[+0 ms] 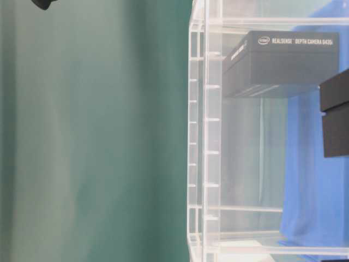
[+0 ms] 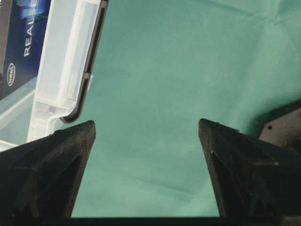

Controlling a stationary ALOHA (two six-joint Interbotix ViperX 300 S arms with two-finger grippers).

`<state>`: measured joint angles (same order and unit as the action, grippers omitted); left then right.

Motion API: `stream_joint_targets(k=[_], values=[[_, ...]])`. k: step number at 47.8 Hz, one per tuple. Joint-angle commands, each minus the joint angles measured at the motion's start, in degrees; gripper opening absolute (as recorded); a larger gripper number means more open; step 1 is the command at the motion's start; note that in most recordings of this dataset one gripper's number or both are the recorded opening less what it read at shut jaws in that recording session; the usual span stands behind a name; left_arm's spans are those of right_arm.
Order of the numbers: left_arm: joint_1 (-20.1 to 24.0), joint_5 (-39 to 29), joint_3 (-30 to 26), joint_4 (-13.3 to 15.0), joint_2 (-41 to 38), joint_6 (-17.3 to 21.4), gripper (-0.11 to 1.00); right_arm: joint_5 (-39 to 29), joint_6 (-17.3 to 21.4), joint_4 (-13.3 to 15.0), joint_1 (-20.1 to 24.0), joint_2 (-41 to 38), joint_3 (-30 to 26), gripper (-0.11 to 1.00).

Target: Take out the box from the case.

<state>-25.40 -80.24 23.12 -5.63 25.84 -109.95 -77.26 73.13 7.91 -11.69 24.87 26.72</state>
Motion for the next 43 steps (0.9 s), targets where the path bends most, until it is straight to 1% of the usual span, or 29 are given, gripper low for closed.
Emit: stream_joint_targets(k=[1,7,12,17,22,31,37,43], values=[[1.67,-0.35,0.00,-0.26,1.85,0.26,0.93,-0.09,0.09,-0.09,0.09,0.70,-0.62,0.87],[4.92,-0.35,2.02,-0.18,4.66,1.85,0.93,0.00,0.09,-0.09,0.09,0.70,-0.62,0.87],[8.26,-0.35,3.69,-0.18,7.38,5.10,0.93,-0.09,0.18,-0.09,0.09,0.70,-0.62,0.87],[12.39,-0.35,4.83,-0.18,9.67,9.05,0.93,-0.09,0.18,-0.09,0.09,0.70,-0.62,0.87],[16.44,-0.62,5.45,0.00,10.90,12.74,0.93,-0.09,1.23,-0.26,0.09,0.70,-0.62,0.87],[24.52,-3.60,5.80,0.18,11.43,20.74,0.92,-0.09,2.02,-0.35,0.09,0.70,-0.62,0.87],[30.15,-4.92,6.15,1.14,11.51,26.72,0.92,-0.09,2.02,-0.35,0.09,0.70,-0.62,0.87],[34.72,-5.19,6.42,1.76,11.51,30.67,0.92,-0.09,2.20,-0.35,0.09,0.70,-0.62,0.87]])
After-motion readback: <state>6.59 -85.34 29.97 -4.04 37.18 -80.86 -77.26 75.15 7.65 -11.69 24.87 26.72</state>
